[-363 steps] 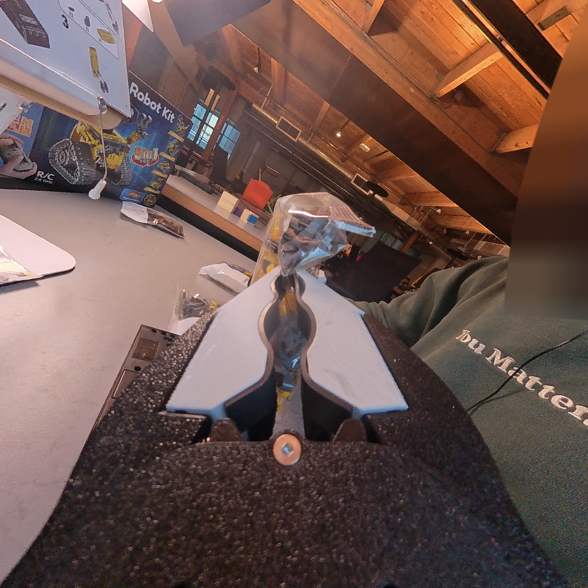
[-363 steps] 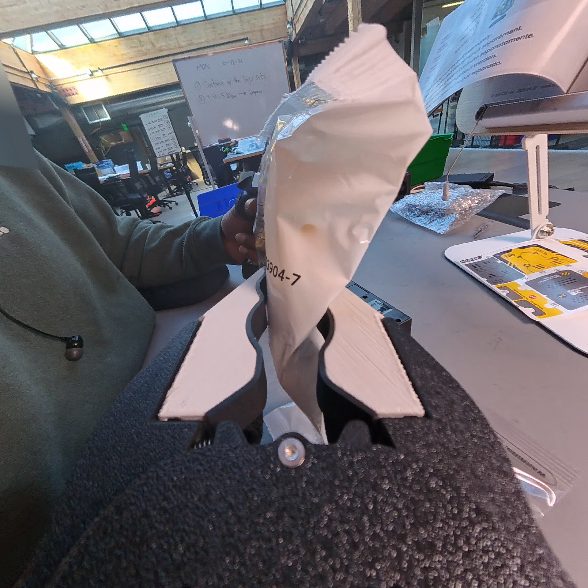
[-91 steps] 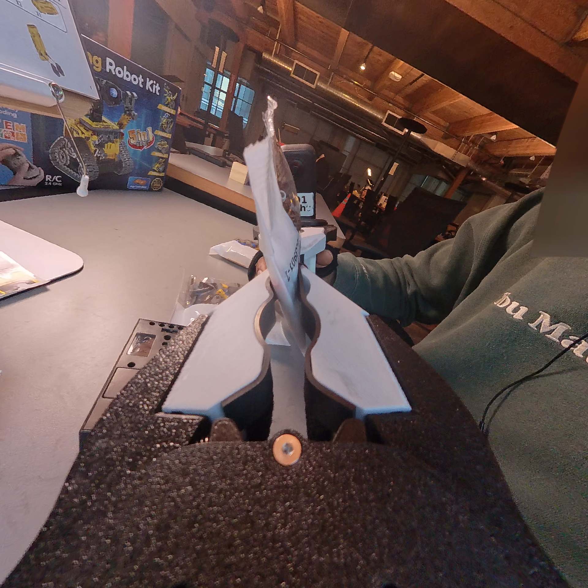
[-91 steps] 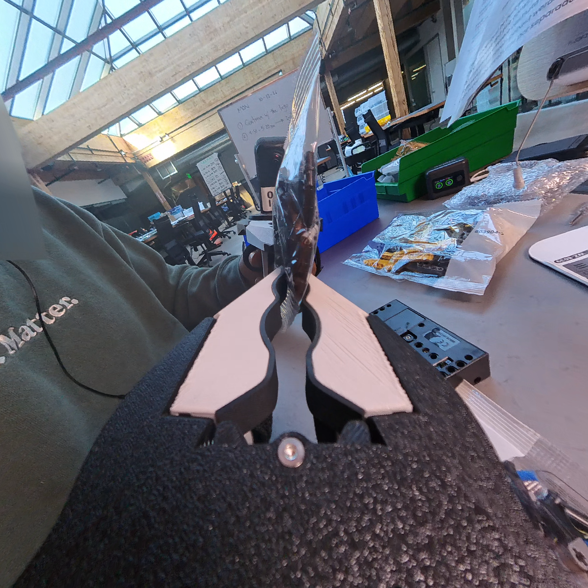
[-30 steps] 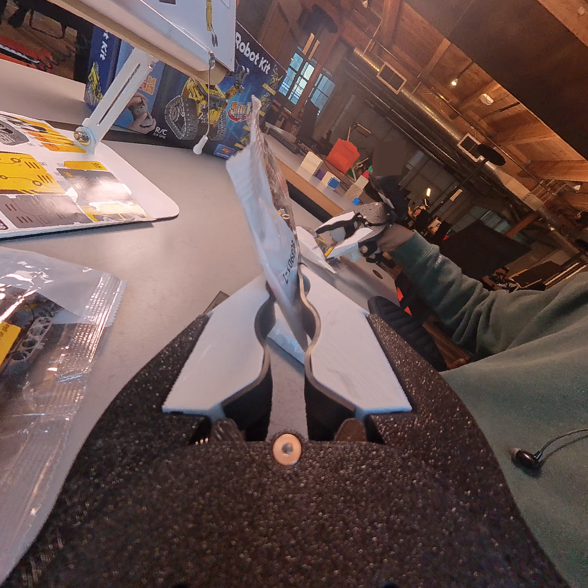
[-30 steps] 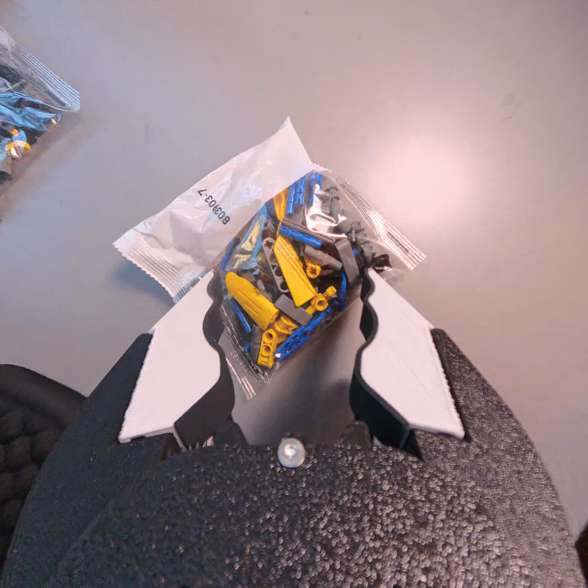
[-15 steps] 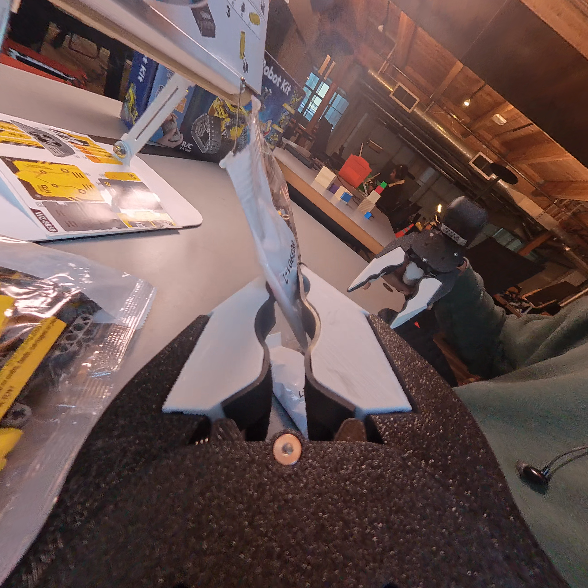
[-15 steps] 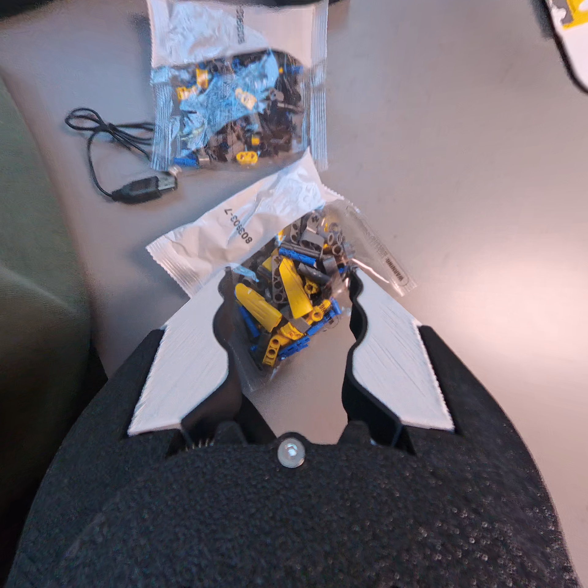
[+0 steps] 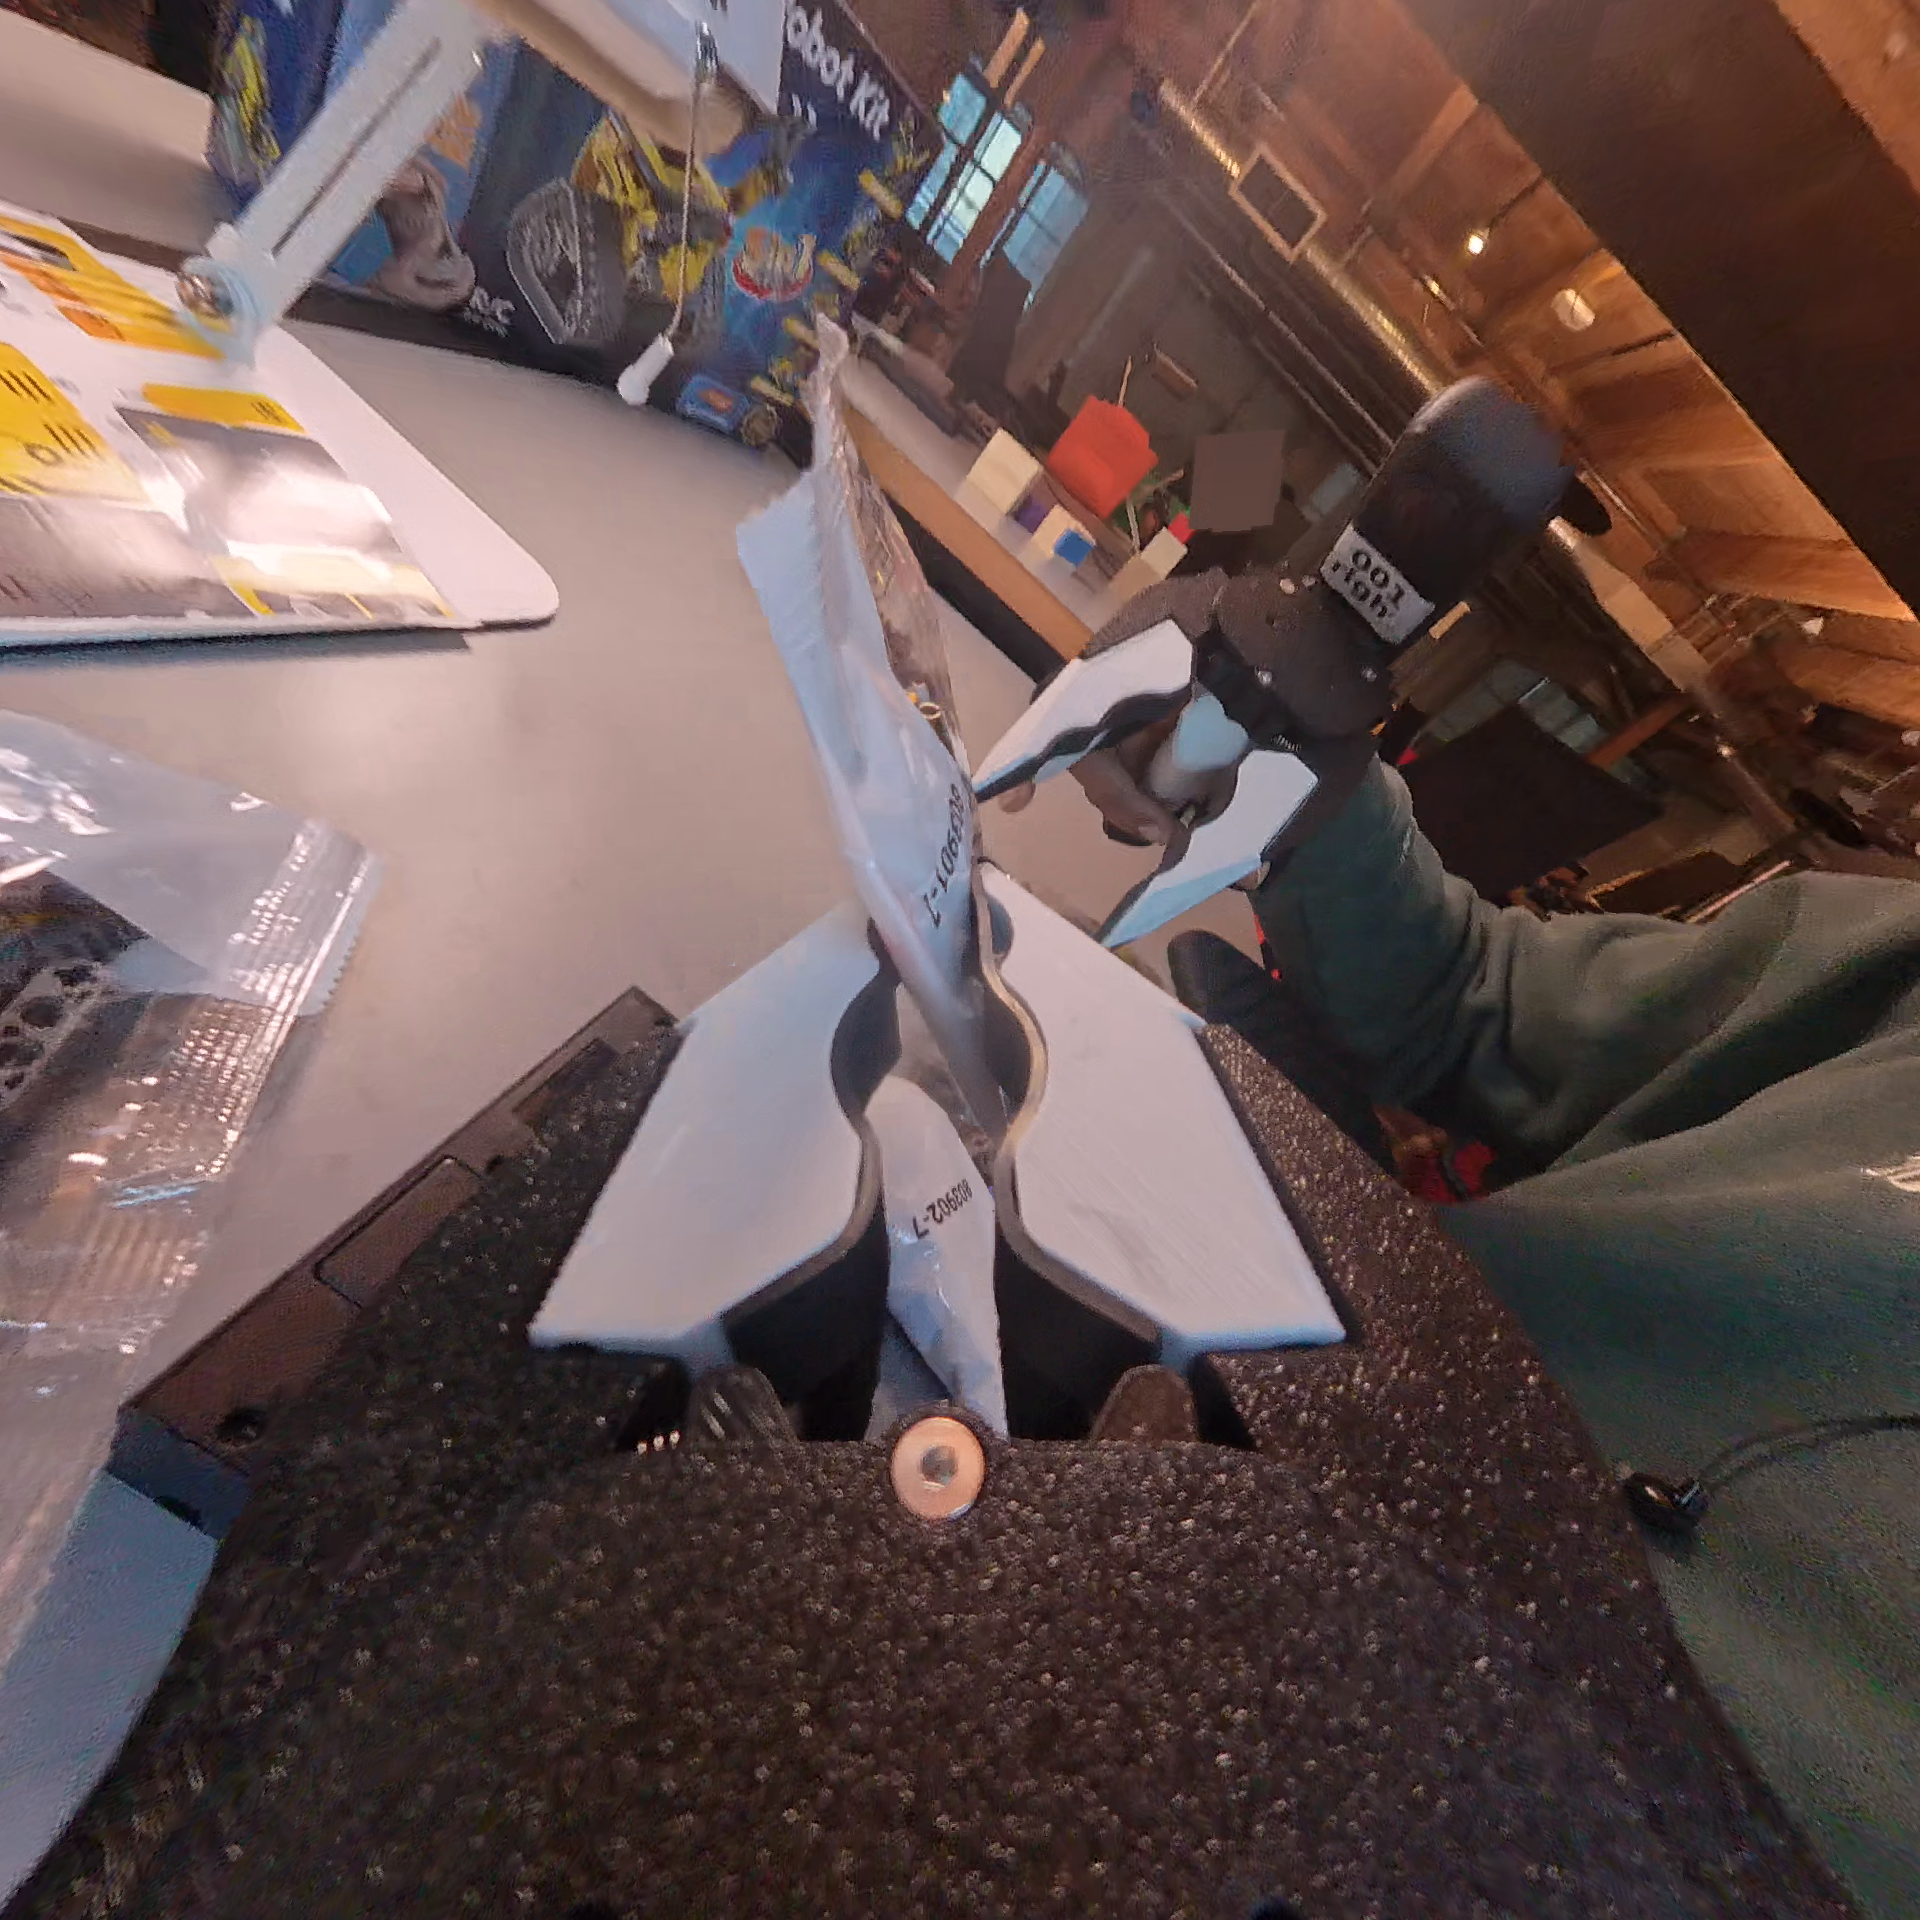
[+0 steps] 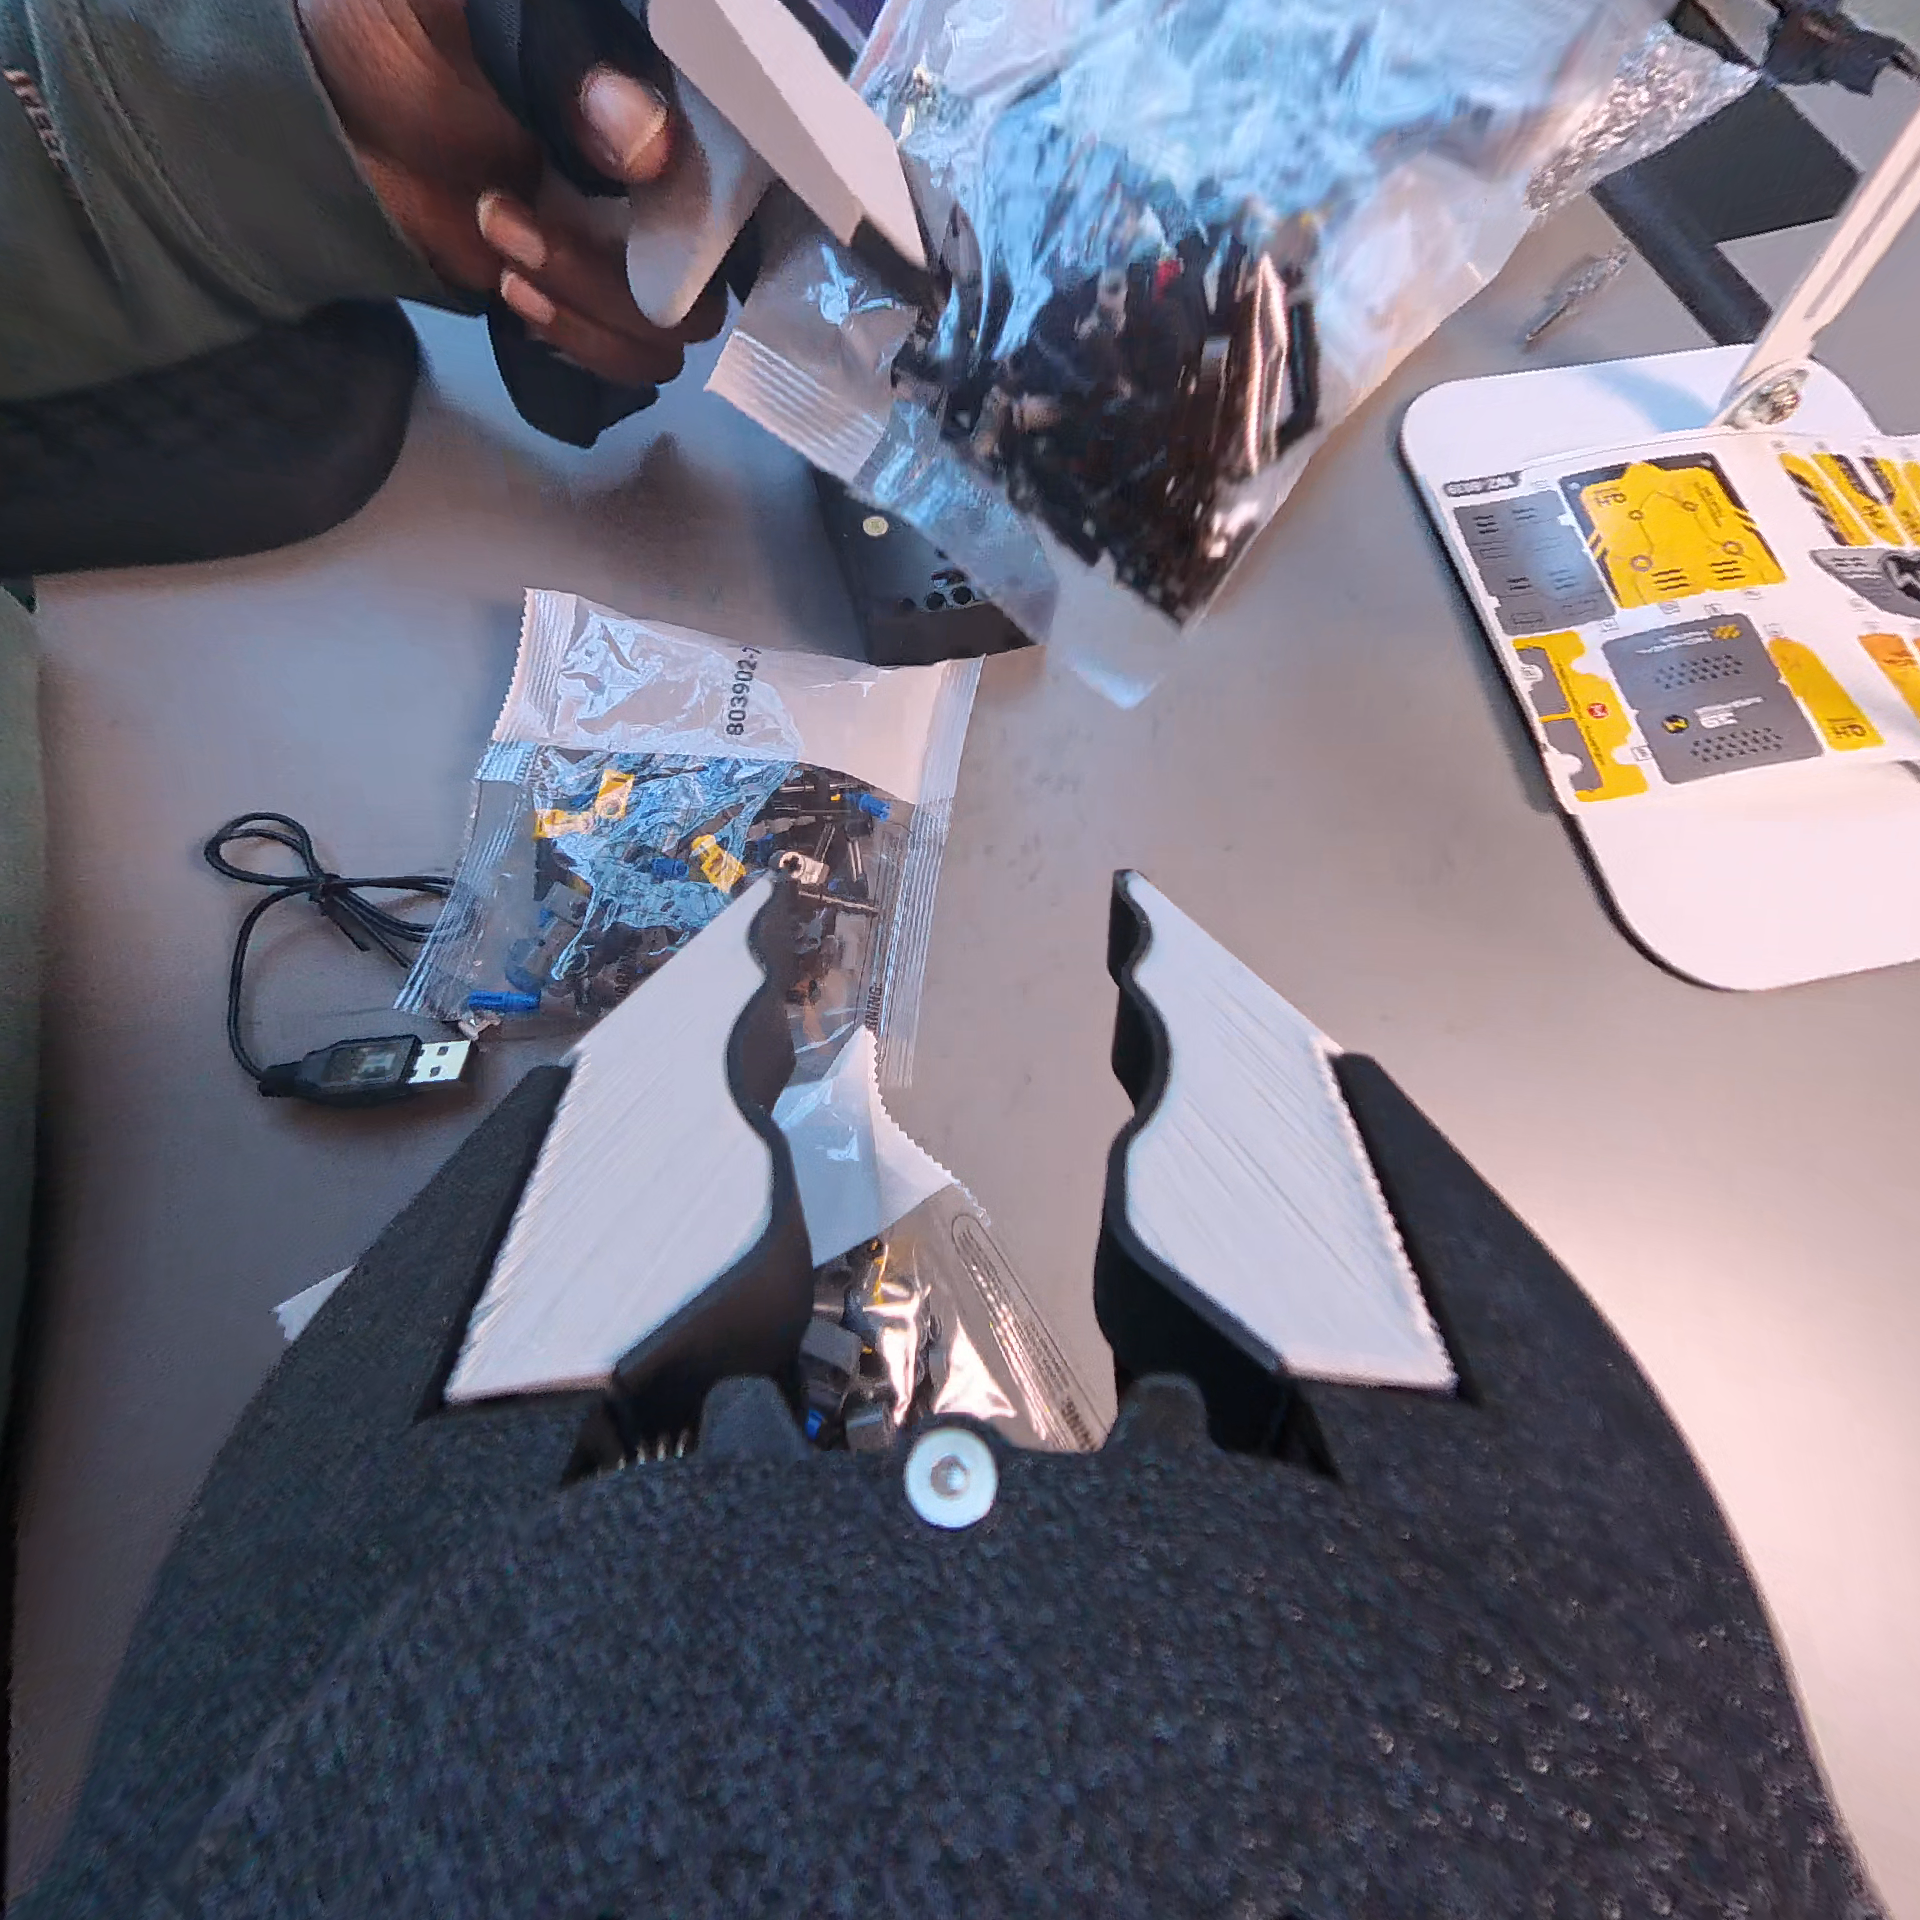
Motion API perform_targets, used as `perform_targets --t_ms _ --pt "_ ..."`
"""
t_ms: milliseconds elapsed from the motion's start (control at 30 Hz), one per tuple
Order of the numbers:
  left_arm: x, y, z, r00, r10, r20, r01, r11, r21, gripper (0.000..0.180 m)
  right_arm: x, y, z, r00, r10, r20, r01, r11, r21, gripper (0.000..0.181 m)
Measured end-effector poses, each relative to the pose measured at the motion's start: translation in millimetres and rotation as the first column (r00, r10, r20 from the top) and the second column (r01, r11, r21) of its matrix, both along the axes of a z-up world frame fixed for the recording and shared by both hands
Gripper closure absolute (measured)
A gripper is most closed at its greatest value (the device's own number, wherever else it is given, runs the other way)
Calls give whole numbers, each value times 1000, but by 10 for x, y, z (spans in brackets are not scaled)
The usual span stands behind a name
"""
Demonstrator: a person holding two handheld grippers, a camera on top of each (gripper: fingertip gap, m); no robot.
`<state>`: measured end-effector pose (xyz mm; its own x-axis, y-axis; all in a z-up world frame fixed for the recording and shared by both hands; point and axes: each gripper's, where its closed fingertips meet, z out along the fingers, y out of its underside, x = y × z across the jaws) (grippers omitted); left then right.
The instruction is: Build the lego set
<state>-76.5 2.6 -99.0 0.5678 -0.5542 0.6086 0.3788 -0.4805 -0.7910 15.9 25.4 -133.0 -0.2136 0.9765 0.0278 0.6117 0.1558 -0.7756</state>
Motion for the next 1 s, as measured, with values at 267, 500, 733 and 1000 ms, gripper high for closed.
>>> perform_targets --t_ms 267,500,733,1000 --pt "484 -141 -55 976 -215 -22 214 976 -28 171 -79 63 18 999 -35 -34 33 998 -57 119" --pt "698 -211 -8 957 -290 -8 290 957 9 171 -71 -263 276 968 110 -225 -178 935 -308 162" --pt "640 -153 -122 971 -227 -78 226 974 -22 171 12 -166 197 986 65 -152 -111 940 -322 168" --pt "414 -108 -98 983 -144 -111 144 990 -10 172 826 -145 -136 968 169 188 -172 985 2 91"
